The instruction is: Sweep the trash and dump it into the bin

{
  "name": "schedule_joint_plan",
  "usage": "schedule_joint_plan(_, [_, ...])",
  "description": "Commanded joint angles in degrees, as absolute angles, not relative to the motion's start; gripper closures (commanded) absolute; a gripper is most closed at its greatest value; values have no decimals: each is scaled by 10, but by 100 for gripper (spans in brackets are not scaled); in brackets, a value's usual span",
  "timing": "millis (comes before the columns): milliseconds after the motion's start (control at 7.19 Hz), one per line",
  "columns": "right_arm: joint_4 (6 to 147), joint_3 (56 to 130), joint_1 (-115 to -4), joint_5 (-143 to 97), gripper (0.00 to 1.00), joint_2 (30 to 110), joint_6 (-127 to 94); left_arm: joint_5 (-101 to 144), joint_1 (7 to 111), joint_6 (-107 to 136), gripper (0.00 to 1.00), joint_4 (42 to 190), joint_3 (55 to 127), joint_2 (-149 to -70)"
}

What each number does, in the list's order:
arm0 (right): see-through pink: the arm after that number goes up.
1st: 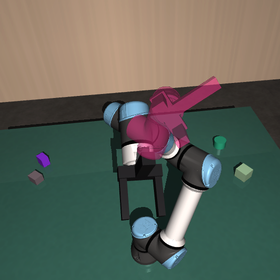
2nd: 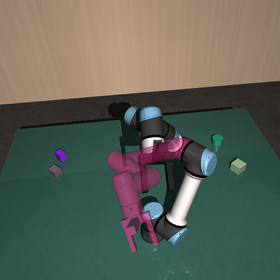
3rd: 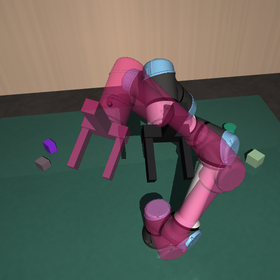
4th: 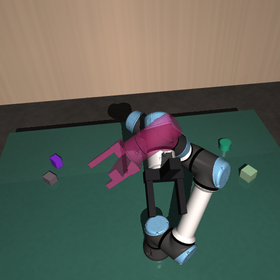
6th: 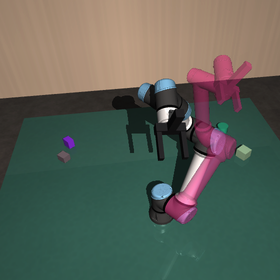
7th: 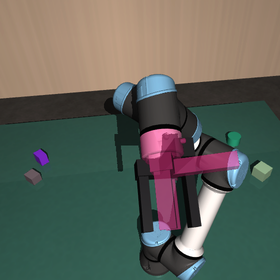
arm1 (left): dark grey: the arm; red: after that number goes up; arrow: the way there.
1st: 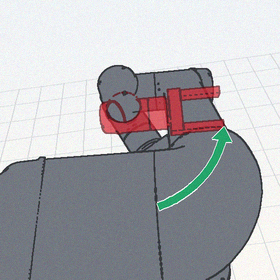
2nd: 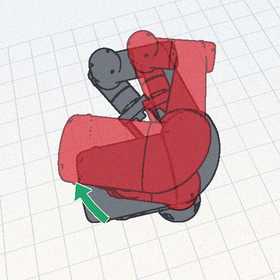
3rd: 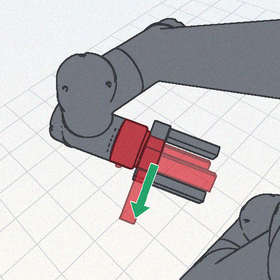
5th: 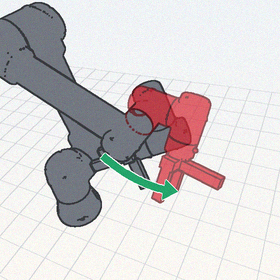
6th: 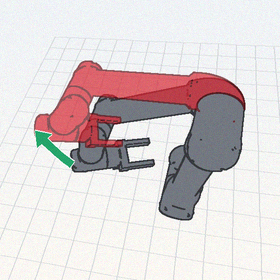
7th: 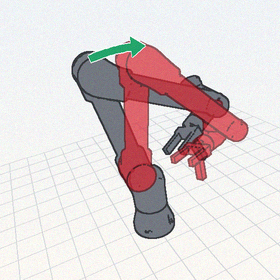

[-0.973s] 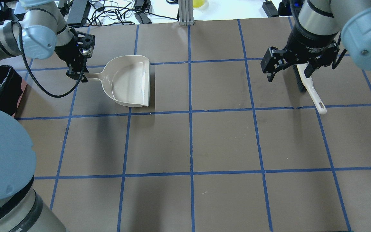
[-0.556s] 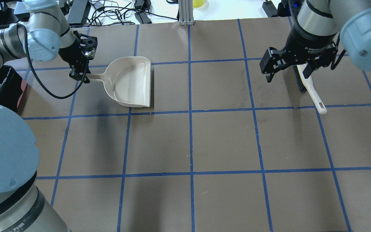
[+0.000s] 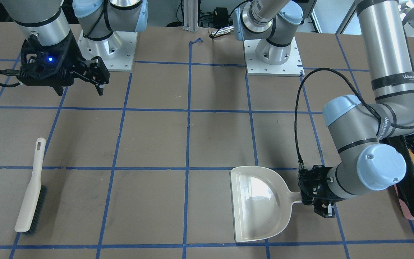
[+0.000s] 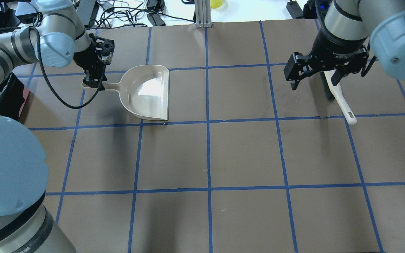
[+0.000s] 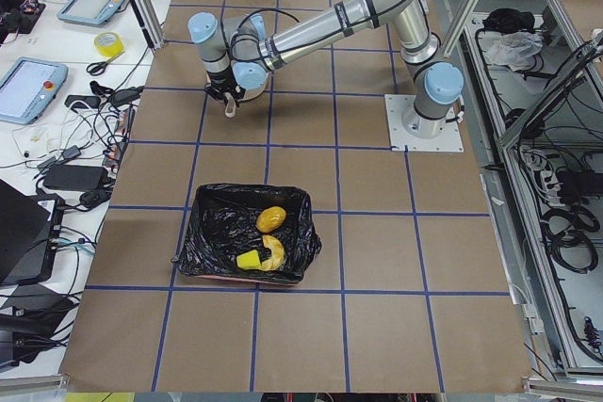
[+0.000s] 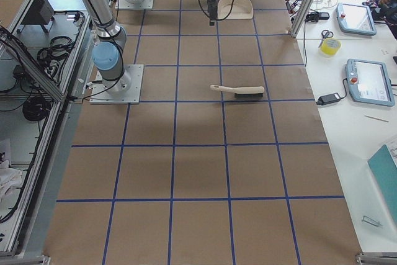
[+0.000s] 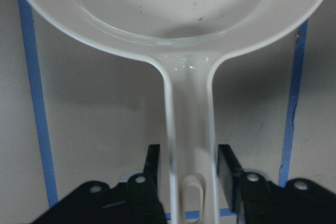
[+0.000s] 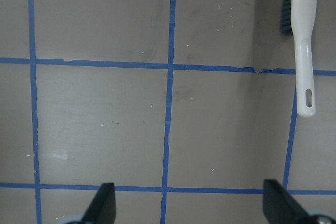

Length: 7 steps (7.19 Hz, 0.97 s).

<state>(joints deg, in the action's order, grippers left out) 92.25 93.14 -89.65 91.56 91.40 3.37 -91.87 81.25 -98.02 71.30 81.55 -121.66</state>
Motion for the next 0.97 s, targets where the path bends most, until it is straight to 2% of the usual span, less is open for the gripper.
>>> schedule_joint_plan(0, [923,931,-896,916,0,914,34,-918,831,-949,48,729,815,-1195])
schedule_joint_plan(139, [925,931,-896,916,0,914,33,-905,832,-921,48,757,809,-1180])
schedule_joint_plan(556, [925,931,-896,916,0,915,35,-872,861,-758,24,835,809,-1129])
schedule_joint_plan(834, [940,931,-896,915,0,914,35,-880,910,-612,13,866,809,-1088])
